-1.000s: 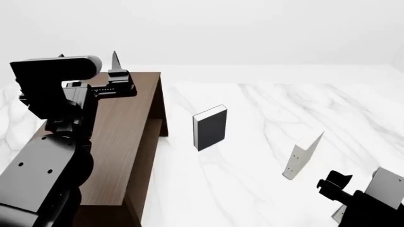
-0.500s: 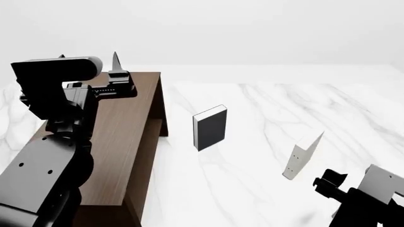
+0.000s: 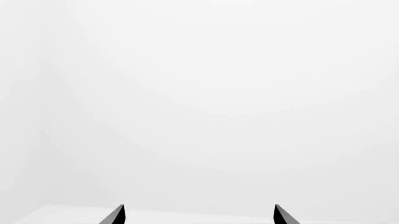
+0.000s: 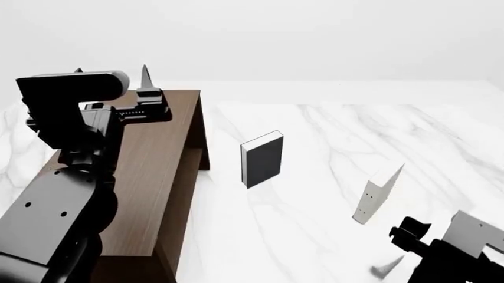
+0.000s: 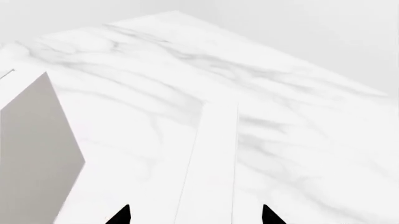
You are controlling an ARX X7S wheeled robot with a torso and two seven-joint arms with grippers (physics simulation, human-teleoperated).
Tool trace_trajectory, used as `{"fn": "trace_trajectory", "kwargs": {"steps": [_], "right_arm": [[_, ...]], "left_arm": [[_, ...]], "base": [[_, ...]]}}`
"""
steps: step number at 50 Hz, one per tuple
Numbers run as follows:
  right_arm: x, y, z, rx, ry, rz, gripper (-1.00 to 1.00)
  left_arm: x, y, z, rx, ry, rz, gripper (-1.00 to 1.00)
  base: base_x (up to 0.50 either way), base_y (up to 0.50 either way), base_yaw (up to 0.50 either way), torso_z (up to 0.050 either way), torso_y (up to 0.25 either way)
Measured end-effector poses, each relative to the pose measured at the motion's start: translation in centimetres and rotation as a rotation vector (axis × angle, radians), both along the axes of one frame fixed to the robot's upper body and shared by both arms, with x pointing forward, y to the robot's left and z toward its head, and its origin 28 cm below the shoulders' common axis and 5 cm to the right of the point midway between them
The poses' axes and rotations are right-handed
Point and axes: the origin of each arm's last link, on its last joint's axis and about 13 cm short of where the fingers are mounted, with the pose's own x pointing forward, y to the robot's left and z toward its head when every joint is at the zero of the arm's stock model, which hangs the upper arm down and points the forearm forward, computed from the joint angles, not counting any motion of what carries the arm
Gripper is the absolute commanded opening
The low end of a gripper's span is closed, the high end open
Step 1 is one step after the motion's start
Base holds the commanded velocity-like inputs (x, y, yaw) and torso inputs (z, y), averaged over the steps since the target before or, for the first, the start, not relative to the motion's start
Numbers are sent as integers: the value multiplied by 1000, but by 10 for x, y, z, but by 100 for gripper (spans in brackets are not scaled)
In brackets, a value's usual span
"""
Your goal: Pick up the book on the right and place it under the cabinet shelf.
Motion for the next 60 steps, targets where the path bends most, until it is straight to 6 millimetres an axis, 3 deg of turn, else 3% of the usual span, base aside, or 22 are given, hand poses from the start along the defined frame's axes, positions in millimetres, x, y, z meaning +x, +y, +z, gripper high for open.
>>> {"fn": "trace_trajectory", "kwargs": {"steps": [30, 31, 60], "right_arm": [[3, -2, -17, 8, 36, -9, 100], [4, -2, -17, 8, 36, -9, -100], [2, 0, -16, -8, 40, -3, -100]], "left_arm": [[0, 0, -3, 0, 6, 3, 100], [0, 0, -3, 0, 6, 3, 100], [0, 3, -3, -6, 0, 8, 100]], "base": [[0, 0, 0, 0, 0], [0, 0, 0, 0, 0], [0, 0, 0, 0, 0]]}}
